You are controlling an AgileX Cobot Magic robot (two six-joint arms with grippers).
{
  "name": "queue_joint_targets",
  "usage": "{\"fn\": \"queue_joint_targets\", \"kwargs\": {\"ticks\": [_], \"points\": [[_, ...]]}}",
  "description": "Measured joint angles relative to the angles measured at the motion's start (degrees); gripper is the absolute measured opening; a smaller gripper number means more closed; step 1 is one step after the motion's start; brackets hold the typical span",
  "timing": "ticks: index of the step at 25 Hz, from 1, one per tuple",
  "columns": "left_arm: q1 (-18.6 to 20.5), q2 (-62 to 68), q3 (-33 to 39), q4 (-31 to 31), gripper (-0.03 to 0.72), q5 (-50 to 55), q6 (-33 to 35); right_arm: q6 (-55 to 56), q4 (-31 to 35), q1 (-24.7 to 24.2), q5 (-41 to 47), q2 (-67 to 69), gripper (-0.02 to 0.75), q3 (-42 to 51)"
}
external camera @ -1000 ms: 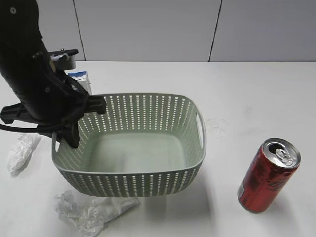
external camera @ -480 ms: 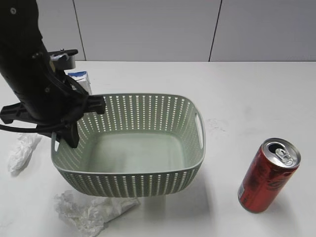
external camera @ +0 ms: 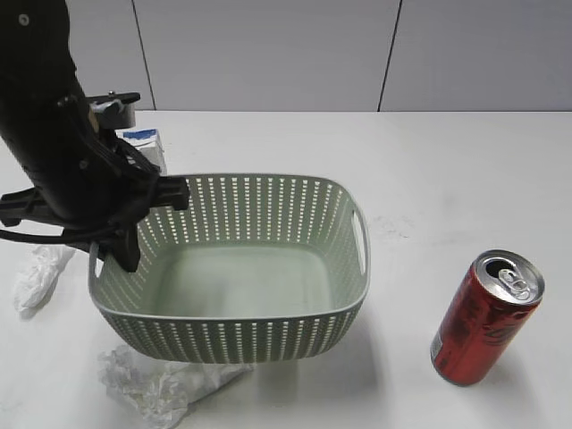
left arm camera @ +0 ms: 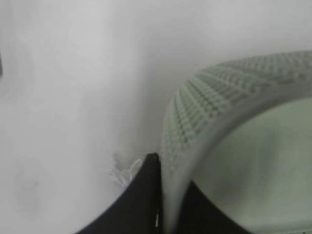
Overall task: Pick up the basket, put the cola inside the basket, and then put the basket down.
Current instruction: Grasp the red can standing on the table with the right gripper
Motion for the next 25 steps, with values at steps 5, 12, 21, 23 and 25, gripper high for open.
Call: {"fn": "queue_joint_targets", "kwargs": {"ticks": [5, 12, 21, 23, 25], "points": [[0.00, 0.00, 0.00, 0.05, -0.004, 0.27, 0.00, 3.20, -2.30, 0.00, -0.14, -5.66, 0.551, 2.80], [-0.11, 0.00, 0.00, -0.01, -0.004, 0.22, 0.11, 3.74, -2.71, 0.00, -0.08, -5.85, 0.551, 2.80], [-0.11, 0.37, 0.00, -0.12, -0.004, -3.23, 0.11, 3.85, -0.26, 0.00, -1.00, -1.80, 0.555, 1.81], [-0.11, 1.01, 0.00, -0.18, -0.004, -3.77, 0.11, 3.92, 0.50, 0.00, -1.05, 1.72, 0.570, 0.18], [-0.11, 1.96, 0.00, -0.18, -0.004, -4.53, 0.11, 3.92, 0.78, 0.00, -1.13, 6.90, 0.590, -2.68]]}}
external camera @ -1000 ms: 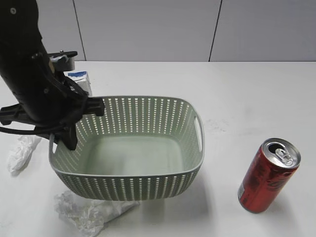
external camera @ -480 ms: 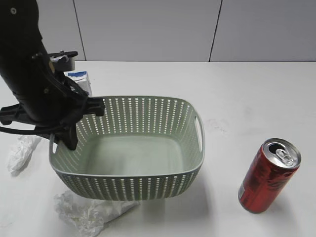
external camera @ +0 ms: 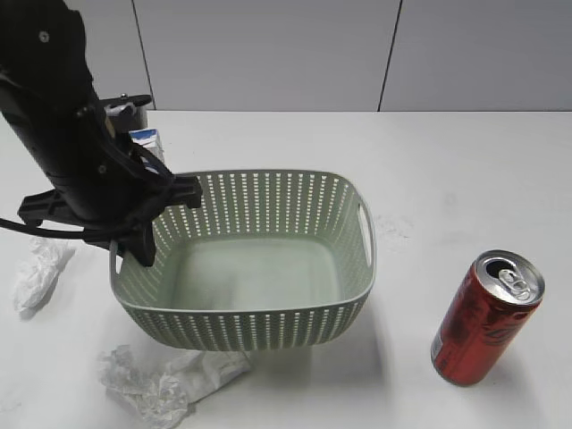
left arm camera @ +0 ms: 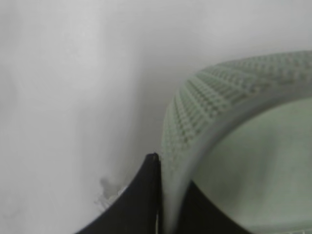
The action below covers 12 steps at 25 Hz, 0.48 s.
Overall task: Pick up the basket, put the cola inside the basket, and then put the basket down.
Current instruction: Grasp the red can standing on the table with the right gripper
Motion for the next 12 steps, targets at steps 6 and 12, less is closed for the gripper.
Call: {"fn": "queue_joint_targets", "kwargs": {"ticks": [6, 12], "points": [[0.00, 1.38, 0.00, -0.05, -0.004, -1.51, 0.00, 0.11, 4.53, 0.00, 5.09, 18.77, 0.605, -14.02], [0.00, 1.43, 0.00, -0.11, -0.004, -2.55, 0.00, 0.15, 9.70, 0.29, 17.64, 40.20, 0.603, -27.20]]}}
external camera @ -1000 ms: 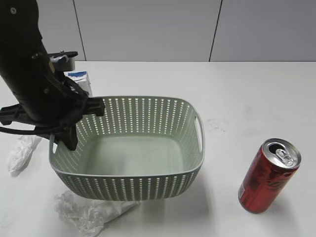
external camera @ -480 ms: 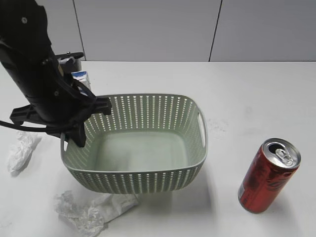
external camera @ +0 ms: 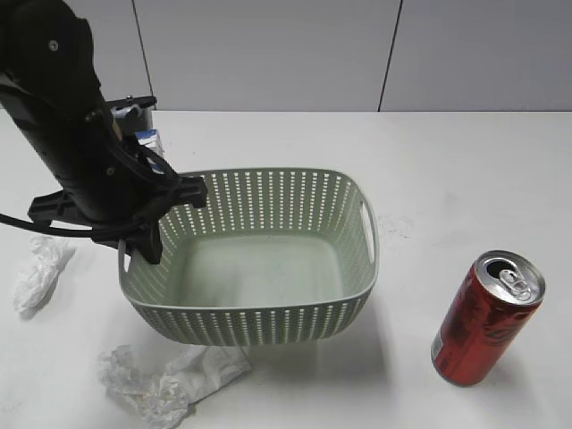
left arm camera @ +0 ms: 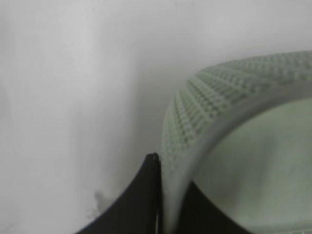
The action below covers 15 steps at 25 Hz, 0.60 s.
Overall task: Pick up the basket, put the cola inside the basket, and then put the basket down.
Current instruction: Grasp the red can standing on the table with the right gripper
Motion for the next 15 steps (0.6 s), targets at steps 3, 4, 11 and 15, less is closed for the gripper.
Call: {"fn": "queue_joint_targets", "kwargs": {"ticks": [3, 4, 11, 15], "points": [[0.00, 0.00, 0.00, -0.05, -0.004, -0.05, 0.00, -0.23, 0.17, 1.98, 1.13, 9.35, 0.595, -2.49], [0.00, 0.01, 0.00, -0.05, -0.004, -0.05, 0.00, -0.23, -0.24, 2.98, 1.20, 11.96, 0.595, -2.66], [0.00, 0.29, 0.00, -0.05, -0.004, 0.01, 0.00, 2.69, -4.30, 8.31, -0.67, 23.29, 0.595, -2.71], [0.00, 0.29, 0.00, -0.05, -0.004, 0.01, 0.00, 3.76, -4.18, 8.43, -1.39, 26.45, 0.595, -2.72]]}}
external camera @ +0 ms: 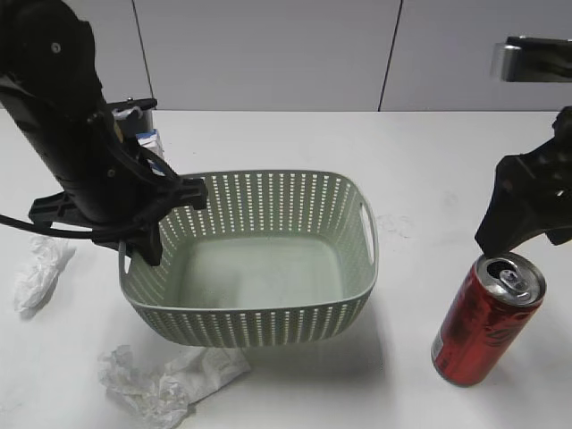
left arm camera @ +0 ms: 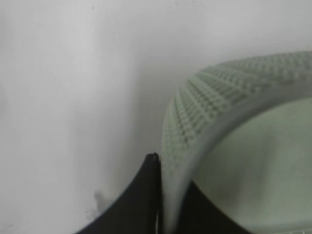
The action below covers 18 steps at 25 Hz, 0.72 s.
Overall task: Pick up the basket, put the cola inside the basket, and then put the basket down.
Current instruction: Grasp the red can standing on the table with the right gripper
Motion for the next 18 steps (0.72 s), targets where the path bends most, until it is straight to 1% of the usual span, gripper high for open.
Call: {"fn": "queue_joint_targets", "kwargs": {"ticks": [6, 9, 14, 18], "points": [[0.00, 0.02, 0.00, -0.04, -0.004, 0.00, 0.00, 0.64, 0.04, 0.00, -0.65, 3.29, 0.595, 0.05], [0.00, 0.02, 0.00, -0.04, -0.004, 0.00, 0.00, 0.85, -0.08, 0.00, -1.71, 4.51, 0.595, 1.92], [0.00, 0.02, 0.00, -0.11, -0.004, 0.06, 0.00, 0.91, 0.00, 0.00, -5.90, 5.51, 0.595, 6.54], [0.00, 0.02, 0.00, -0.11, -0.004, 0.11, 0.00, 0.91, 0.11, 0.00, -8.48, 6.91, 0.595, 7.35]]}}
